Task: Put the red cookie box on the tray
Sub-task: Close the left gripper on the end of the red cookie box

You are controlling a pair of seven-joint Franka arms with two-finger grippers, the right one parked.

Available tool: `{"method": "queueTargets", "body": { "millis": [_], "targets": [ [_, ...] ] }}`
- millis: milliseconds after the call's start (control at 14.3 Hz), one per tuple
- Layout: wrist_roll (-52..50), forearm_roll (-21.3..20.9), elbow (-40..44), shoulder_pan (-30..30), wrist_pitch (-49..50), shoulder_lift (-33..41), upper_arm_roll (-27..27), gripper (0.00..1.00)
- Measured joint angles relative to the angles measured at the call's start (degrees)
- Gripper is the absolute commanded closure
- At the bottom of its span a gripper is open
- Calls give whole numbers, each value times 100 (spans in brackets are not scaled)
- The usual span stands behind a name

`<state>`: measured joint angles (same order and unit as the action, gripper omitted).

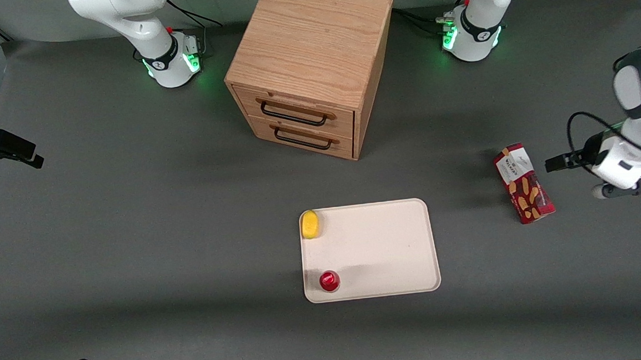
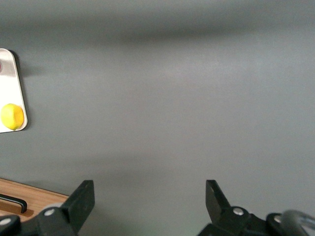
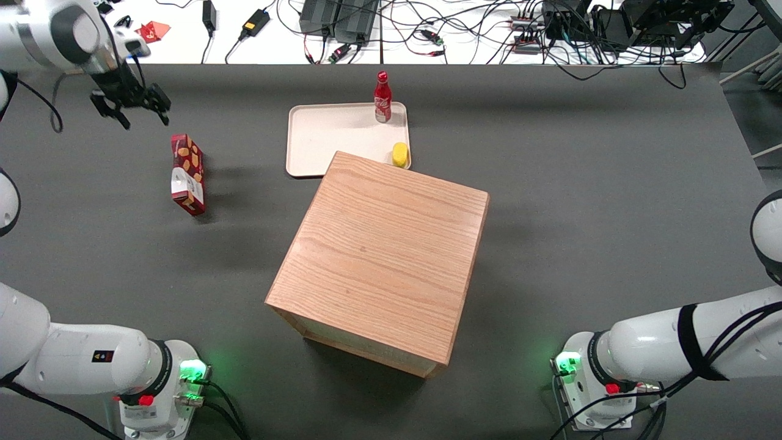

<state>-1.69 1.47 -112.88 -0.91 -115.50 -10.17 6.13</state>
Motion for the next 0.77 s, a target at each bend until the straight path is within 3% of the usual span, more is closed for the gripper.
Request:
{"method": "queueTargets", "body": {
  "millis": [279, 349, 419, 488, 558, 767],
  "targets": [
    [-25, 270, -1039, 3, -1801, -385, 37, 0],
    [-31, 332, -1190, 3, -2167, -511, 36, 11],
    [-31, 400, -1294, 3, -2456, -626, 34, 34],
    [-32, 463, -1358, 2, -2641, -725, 30, 73],
    [-32, 507, -1385, -1, -2730, -791, 27, 100],
    [-36, 552, -1397, -16, -2747, -815, 19, 100]
  ]
}}
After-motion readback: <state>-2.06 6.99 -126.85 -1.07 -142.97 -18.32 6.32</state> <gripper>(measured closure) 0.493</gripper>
